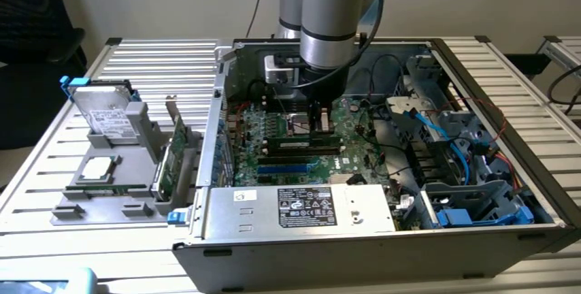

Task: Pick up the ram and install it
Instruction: 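Insert the ram into the slot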

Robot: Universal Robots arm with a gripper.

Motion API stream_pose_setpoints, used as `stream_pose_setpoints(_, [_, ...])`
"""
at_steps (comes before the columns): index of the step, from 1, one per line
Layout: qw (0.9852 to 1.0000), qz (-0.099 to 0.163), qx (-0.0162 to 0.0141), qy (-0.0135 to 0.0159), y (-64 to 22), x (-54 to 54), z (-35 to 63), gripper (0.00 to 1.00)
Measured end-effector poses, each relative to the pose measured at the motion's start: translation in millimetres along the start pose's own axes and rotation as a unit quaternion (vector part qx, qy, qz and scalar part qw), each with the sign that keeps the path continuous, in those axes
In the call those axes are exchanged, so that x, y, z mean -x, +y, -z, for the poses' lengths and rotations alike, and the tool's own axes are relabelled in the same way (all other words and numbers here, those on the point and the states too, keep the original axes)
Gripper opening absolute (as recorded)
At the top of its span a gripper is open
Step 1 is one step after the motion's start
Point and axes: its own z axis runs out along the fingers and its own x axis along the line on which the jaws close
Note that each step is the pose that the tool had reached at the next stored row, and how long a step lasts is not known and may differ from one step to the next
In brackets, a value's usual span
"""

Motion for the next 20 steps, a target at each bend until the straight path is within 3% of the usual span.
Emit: stream_pose_setpoints(20, [1.0000, -0.001, 0.0001, 0.0001, 0.0, -0.8, -1.1, 0.14])
